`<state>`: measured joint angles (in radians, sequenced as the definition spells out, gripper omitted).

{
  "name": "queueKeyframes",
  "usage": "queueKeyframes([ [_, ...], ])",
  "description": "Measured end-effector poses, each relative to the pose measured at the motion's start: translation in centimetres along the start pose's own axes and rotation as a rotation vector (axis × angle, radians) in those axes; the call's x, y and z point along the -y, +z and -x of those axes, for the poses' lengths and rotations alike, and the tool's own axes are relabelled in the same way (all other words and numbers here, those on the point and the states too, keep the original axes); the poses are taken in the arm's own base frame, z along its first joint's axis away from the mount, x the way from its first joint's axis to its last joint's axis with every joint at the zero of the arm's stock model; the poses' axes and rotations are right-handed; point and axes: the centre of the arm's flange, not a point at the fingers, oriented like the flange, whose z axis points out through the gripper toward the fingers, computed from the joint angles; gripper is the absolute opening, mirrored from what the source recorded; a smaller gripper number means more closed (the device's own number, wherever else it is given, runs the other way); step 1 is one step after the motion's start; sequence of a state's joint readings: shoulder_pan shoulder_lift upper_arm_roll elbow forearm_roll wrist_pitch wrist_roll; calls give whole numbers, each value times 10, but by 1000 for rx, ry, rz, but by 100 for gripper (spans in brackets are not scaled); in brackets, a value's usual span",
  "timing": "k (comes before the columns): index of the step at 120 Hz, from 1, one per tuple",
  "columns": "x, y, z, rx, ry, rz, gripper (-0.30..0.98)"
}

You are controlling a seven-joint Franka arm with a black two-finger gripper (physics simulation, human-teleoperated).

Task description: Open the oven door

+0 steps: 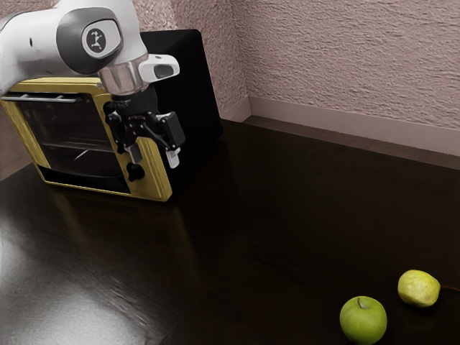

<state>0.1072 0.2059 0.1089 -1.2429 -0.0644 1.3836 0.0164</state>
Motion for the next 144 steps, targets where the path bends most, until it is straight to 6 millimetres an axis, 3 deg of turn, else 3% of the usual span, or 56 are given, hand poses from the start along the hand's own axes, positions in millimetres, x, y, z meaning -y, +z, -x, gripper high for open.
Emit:
queueKeyframes([
  [26,-2,-7,4,-9,7,-3,69],
  [33,-2,-59,36,-106,19,4,69],
  [41,2,-137,102,-268,124,-2,69],
  [45,9,-160,127,-311,186,-43,68],
  [49,25,-170,141,-325,228,-81,68],
  [58,90,-161,140,-310,273,-114,69],
  [65,120,-141,126,-290,349,-133,69],
  [77,141,-116,101,-293,530,-154,69],
  [92,157,-105,89,-323,757,-176,69],
  [110,202,-94,99,-317,936,-214,68],
  [124,247,-95,115,-315,1023,-276,68],
  [144,292,-97,134,-390,1139,-315,68],
])
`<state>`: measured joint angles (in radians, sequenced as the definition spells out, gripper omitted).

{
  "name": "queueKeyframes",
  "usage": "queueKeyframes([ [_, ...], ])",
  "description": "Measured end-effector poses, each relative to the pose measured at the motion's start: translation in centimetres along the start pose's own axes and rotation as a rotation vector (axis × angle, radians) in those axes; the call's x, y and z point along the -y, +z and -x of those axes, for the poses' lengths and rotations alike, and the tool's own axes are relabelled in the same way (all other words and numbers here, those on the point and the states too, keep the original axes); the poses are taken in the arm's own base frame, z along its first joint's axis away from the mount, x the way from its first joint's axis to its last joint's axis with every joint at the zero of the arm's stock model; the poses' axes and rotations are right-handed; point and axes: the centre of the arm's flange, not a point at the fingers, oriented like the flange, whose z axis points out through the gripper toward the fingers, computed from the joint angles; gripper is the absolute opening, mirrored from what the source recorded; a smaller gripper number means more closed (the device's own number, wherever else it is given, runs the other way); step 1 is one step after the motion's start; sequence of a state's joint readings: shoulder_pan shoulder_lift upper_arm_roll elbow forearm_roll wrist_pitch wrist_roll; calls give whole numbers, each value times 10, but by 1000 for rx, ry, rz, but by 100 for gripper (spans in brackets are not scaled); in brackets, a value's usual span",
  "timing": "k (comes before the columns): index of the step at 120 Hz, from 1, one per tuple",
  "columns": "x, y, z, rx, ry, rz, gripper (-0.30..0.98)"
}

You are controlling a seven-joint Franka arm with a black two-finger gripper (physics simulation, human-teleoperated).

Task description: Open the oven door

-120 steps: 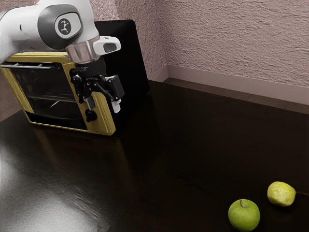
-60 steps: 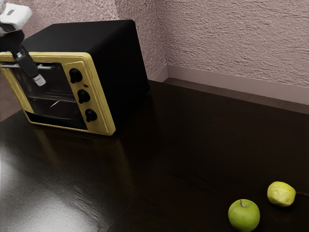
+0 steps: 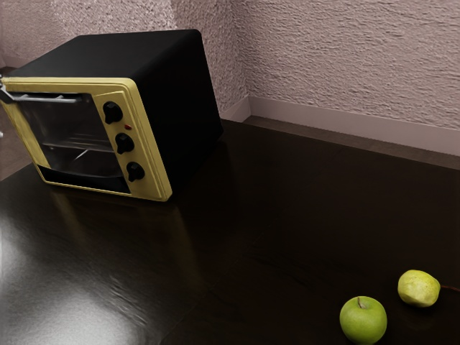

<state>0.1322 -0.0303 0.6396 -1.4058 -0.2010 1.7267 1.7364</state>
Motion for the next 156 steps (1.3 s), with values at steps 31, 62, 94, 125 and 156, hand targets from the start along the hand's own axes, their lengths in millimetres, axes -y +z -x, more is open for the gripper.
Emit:
queueKeyframes([
  [31,8,19,70,34,61,-100,69],
  [62,51,66,35,27,196,-154,69],
  [94,62,73,36,49,266,-179,69],
  [125,73,83,42,58,306,-187,69],
  [156,87,88,43,57,349,-202,69],
])
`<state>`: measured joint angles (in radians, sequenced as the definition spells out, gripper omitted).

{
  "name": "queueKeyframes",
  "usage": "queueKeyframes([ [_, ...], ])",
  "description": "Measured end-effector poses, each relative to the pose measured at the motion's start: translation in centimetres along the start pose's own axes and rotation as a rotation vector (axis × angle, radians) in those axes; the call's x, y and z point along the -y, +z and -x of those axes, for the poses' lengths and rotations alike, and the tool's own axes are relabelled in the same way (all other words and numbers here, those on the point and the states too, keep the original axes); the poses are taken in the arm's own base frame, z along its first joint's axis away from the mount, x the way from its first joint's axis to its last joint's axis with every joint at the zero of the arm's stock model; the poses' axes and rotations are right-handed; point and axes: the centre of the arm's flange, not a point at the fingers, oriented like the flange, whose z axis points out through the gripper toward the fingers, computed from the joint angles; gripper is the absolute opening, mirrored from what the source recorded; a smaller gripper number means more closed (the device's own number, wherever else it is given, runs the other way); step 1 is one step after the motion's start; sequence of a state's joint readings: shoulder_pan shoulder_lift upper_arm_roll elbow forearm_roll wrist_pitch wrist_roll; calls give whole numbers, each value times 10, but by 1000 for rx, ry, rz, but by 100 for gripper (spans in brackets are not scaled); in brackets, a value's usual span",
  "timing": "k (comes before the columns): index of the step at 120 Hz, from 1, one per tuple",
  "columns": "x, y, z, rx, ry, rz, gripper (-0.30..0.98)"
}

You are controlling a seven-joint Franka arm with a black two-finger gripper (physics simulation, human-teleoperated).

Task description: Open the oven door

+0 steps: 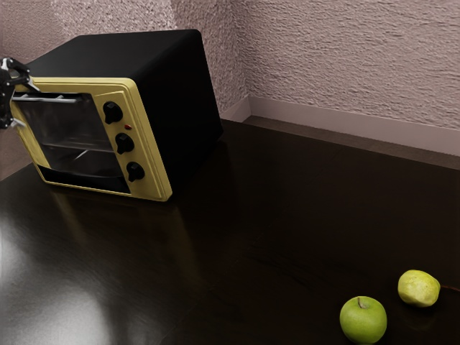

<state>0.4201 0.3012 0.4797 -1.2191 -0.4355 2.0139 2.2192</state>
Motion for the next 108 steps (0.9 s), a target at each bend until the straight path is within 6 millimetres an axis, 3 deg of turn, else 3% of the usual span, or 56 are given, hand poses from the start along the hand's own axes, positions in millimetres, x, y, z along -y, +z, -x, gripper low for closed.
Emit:
queueKeyframes([
  [45,6,24,-11,-8,48,32,69],
  [55,-3,25,-22,-28,57,53,67],
  [60,-14,24,-22,-36,48,60,73],
  [64,-29,17,-21,-44,36,64,77],
  [66,-42,8,-21,-49,27,63,73],
  [69,-77,-13,-18,-63,5,58,54],
  [71,-118,-34,-16,-77,-17,50,27],
  [75,-187,-67,-70,-144,50,13,35],
  [78,-218,-101,-109,-151,130,-45,40],
  [84,-185,-233,-193,-17,349,-236,48],
  [87,-144,-295,-233,70,419,-302,51],
  [90,-97,-337,-275,125,452,-338,53],
  [92,-66,-347,-299,130,454,-339,55],
  [94,-38,-338,-316,109,434,-312,56],
  [99,8,-276,-328,25,320,-176,58],
  [105,31,-193,-333,-60,172,17,61],
  [108,33,-164,-334,-82,97,101,62],
])
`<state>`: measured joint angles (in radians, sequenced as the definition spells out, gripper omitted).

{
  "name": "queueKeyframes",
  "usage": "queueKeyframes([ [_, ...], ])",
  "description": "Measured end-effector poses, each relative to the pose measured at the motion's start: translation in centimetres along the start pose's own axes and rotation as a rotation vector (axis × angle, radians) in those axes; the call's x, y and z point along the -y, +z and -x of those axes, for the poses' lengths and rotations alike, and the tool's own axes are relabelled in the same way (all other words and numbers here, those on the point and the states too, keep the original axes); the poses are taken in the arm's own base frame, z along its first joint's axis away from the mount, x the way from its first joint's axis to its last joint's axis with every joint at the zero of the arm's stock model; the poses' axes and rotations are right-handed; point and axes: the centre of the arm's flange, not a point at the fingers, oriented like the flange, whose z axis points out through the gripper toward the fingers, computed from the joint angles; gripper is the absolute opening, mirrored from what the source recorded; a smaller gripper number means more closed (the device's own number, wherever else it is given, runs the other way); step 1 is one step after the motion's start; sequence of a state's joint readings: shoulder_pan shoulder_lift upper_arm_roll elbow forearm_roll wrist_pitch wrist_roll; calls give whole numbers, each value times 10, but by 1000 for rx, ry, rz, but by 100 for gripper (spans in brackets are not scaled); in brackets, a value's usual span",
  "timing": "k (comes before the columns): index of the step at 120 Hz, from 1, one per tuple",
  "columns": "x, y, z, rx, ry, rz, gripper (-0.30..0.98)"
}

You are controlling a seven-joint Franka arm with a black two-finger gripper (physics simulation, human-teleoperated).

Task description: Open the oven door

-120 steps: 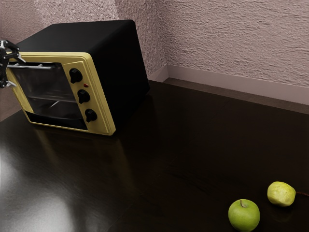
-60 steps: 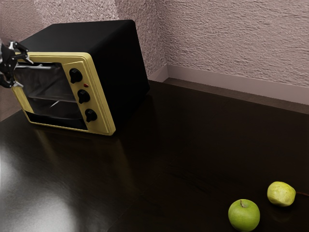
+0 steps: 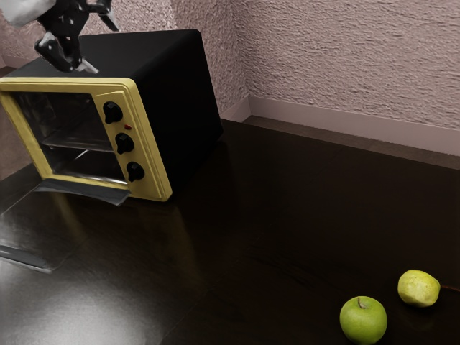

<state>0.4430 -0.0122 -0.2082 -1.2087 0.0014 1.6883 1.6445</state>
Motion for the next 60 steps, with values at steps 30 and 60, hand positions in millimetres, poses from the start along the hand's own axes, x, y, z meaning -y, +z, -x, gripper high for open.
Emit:
queueKeyframes([
  [30,-11,172,-27,30,-517,501,67],
  [60,-18,179,-51,182,-809,534,68],
])
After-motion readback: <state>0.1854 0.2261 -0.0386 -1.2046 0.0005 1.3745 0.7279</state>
